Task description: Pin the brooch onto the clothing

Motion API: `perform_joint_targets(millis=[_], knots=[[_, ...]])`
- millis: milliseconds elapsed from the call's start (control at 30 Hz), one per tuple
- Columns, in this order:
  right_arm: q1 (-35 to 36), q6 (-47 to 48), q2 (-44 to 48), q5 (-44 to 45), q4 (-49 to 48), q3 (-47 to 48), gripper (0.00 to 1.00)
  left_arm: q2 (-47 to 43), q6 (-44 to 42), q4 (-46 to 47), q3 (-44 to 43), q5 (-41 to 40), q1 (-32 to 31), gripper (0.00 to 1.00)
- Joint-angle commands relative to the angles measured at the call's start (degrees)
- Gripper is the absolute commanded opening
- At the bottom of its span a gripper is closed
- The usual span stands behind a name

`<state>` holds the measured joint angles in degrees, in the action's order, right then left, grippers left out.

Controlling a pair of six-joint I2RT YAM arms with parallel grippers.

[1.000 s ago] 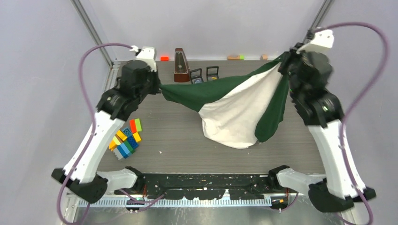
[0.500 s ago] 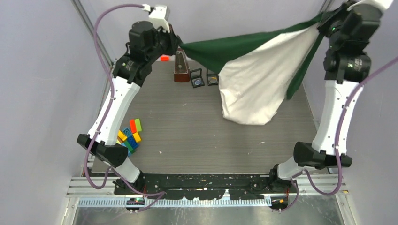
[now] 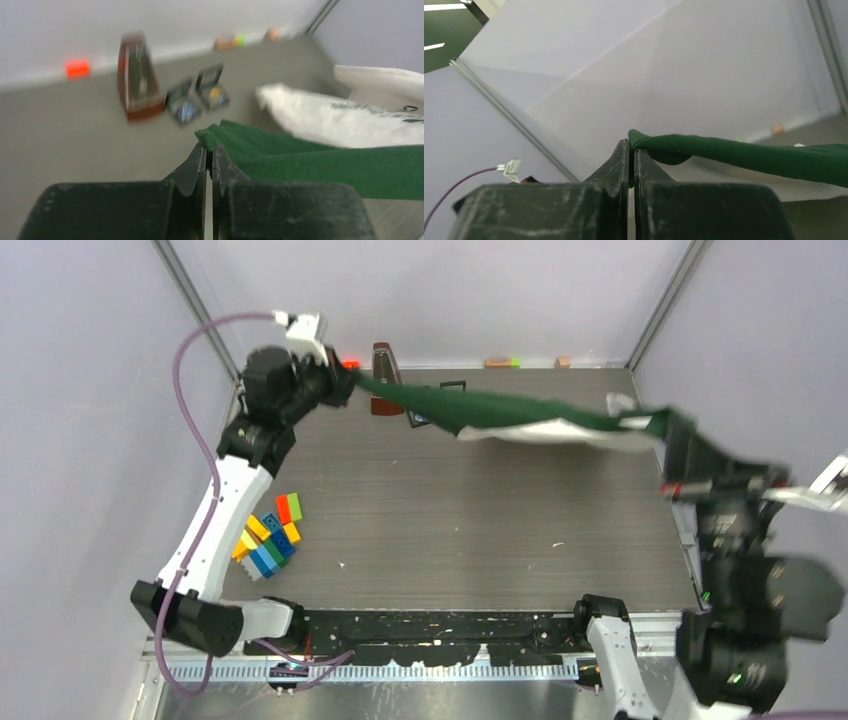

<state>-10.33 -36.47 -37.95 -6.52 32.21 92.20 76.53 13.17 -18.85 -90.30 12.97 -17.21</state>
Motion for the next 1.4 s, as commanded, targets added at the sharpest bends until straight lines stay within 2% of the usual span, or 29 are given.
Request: perform_joint_targets(millis=[0,67,133,167,200,233,267,300,333,433,567,667,867,1000,1067,1233,1367], knots=[[0.48,-15.36,14.25,-1.90,9.39,-19.72,0.01,-12.34,3.35,3.72,22.08,-5.95,1.68,0.00],[1.76,-15.74,17.41,-0.11,17.42,-25.19,0.01,-16.41,6.83,1.09,30.29,-5.85,1.74,0.00],[1.87,-15.45,20.19,7.94,24.72,-30.05,0.05,-19.87,10.80,-1.19,36.55,-5.57,1.83,0.00],[1.91,-15.84,21.12,9.43,25.96,-31.20,0.19,-21.11,13.13,-2.61,39.08,-6.31,1.83,0.06],[1.90,-16.05,22.83,10.28,26.19,-33.84,0.28,-22.58,14.82,-3.24,41.38,-7.39,1.83,0.23],[1.89,-16.63,23.67,10.03,25.56,-35.60,0.52,-23.98,15.60,-3.29,43.27,-7.77,1.83,0.45],[1.89,-16.84,24.76,9.53,24.25,-37.23,0.73,-25.15,15.49,-3.38,44.59,-7.67,1.83,0.63],[1.89,-16.94,24.98,9.26,23.79,-37.87,0.79,-26.08,15.08,-4.27,45.04,-7.60,1.83,0.74],[1.89,-16.65,24.85,9.41,23.54,-38.63,0.87,-26.46,14.41,-5.70,44.88,-7.64,1.83,0.80],[1.89,-13.52,22.75,11.09,24.06,-39.40,0.90,-26.35,12.16,-10.13,42.79,-6.76,1.78,0.89],[1.89,-10.45,20.20,12.99,22.34,-41.70,0.90,-24.58,11.47,-9.71,43.84,-2.01,1.74,0.90],[1.89,-9.32,16.64,9.71,18.25,-44.64,0.90,-21.28,13.97,-8.15,45.92,-0.15,1.06,0.90],[1.96,-6.08,-0.01,2.60,9.22,-47.34,0.91,-12.95,17.91,-8.54,48.29,-2.38,-0.52,0.90],[1.98,-3.92,-15.89,2.92,3.89,-46.08,0.90,-10.44,14.64,-12.30,47.07,-8.39,-0.63,0.98],[1.93,-2.78,-22.47,5.15,2.66,-44.49,0.90,-9.69,13.72,-13.56,46.50,-9.18,-0.61,0.99],[1.89,-0.16,-34.89,16.46,1.43,-38.46,0.90,-8.62,17.37,-10.19,49.77,-2.61,-0.63,1.00],[1.07,3.20,-43.35,19.16,1.17,-33.94,0.90,-8.97,18.70,-8.29,52.51,-2.23,-0.63,1.00]])
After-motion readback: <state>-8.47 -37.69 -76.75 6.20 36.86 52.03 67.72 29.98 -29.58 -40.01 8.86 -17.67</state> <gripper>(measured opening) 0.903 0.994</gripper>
